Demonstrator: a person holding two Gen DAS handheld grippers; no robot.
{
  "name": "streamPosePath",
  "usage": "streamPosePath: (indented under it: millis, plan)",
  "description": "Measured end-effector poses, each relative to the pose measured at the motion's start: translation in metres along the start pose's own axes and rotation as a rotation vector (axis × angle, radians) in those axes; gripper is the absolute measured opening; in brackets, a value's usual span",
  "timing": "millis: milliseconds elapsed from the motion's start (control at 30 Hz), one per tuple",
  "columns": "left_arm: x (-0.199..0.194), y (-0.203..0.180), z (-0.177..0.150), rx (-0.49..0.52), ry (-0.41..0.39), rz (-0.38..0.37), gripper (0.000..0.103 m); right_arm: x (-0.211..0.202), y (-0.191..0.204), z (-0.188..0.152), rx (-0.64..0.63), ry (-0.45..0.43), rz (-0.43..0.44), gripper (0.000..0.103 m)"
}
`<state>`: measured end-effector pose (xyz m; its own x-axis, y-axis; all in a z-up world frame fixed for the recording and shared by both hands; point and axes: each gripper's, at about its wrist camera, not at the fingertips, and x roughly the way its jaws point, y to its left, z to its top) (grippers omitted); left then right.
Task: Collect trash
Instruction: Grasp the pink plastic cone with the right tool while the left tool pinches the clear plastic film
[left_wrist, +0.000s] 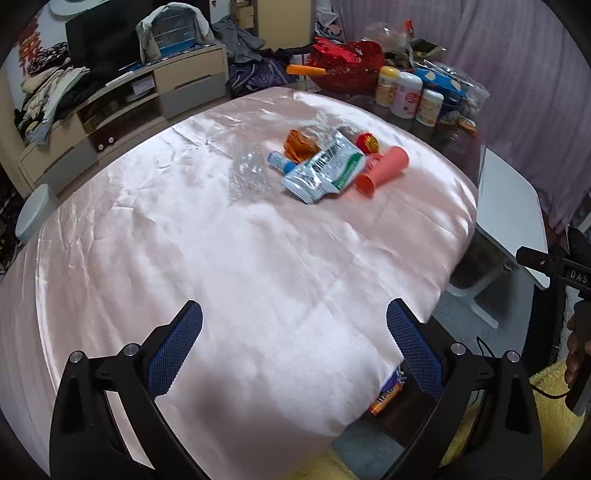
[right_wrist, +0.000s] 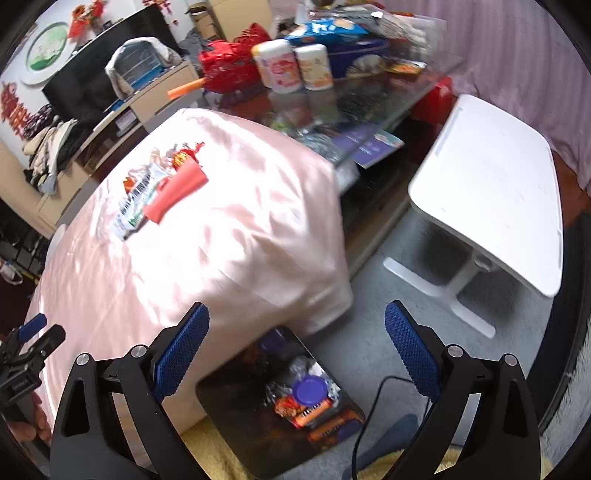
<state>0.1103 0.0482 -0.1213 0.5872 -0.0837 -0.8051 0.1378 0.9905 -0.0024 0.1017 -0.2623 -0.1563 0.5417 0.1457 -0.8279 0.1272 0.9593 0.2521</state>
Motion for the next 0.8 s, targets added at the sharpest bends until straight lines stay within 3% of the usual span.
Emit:
streamPosePath:
  millis: [333,467,533,700,800]
  plan:
    - [0.022,0.033,0.058,-0.023,-0.045,0.044,0.091,0.028,0.079,0.06,-0.112,-0.035,0.079,0.095]
    - [0.044,0.044,0.079,-0.038,-0.037,0.045,0.078,0.047,0.096,0.076,-0.112,-0.027,0.105,0.082]
    - [0.058,0.048,0.087,-0.048,-0.027,0.042,0.072,0.058,0.102,0.082,-0.105,-0.013,0.117,0.07]
    - [0.089,0.055,0.104,-0.064,-0.007,0.042,0.061,0.084,0.116,0.094,-0.074,0.014,0.148,0.056]
    - [0.103,0.058,0.115,-0.062,-0.003,0.046,0.06,0.101,0.121,0.098,-0.05,0.041,0.162,0.055]
